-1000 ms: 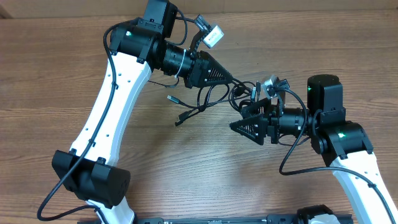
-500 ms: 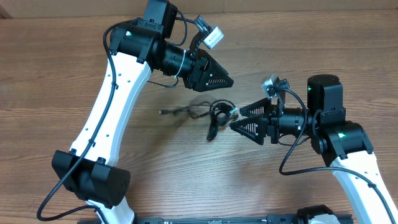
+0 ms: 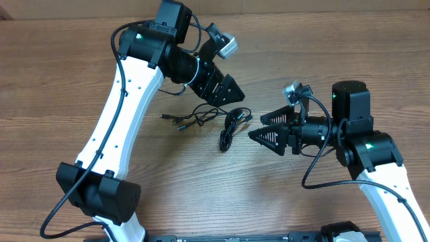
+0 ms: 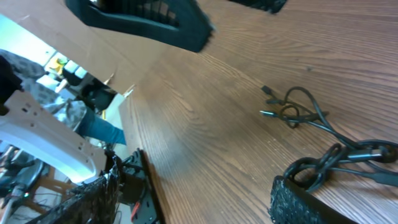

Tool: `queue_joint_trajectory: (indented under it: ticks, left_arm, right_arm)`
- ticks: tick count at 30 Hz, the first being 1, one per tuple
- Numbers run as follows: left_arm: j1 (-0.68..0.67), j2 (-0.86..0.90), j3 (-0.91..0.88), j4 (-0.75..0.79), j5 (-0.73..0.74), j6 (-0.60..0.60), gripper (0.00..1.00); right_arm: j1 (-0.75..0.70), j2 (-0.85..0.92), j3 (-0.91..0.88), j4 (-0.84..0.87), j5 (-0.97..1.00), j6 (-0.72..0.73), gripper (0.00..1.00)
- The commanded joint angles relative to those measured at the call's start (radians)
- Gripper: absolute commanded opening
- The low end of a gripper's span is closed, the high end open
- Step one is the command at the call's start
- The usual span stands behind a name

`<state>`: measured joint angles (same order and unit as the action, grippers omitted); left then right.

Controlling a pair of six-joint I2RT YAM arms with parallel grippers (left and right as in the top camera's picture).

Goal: Untangle cables

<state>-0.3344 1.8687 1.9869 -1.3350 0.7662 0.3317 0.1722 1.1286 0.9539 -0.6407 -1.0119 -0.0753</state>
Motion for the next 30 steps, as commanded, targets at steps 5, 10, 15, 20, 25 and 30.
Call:
queue_joint_trajectory:
  ticks: [5,10,15,20,25,30]
  left_arm:
    - [-0.008,0.008,-0.045,-0.015,-0.314,-0.079,1.00]
    - [-0.008,0.008,-0.141,0.015,-0.336,-0.088,1.00]
    - [-0.008,0.008,-0.209,0.056,-0.335,-0.112,1.00]
    - [-0.009,0.008,-0.223,0.053,-0.334,-0.110,1.00]
    - [-0.010,0.008,-0.260,0.044,-0.358,-0.058,1.00]
    - [-0.010,0.008,-0.325,0.039,-0.357,0.003,1.00]
  right_arm:
    - [0.005,-0.006,0.011,-0.004,0.104,-0.008,0.76]
    - [0.005,0.008,0.011,-0.023,0.226,-0.007,0.76]
    - [0.005,0.074,0.011,-0.038,0.245,0.000,0.76]
    - [0.005,0.145,0.011,-0.045,0.245,-0.001,0.76]
    - [0.005,0.197,0.011,-0.040,0.248,-0.001,0.76]
    - [0.005,0.233,0.011,-0.021,0.280,-0.001,0.81]
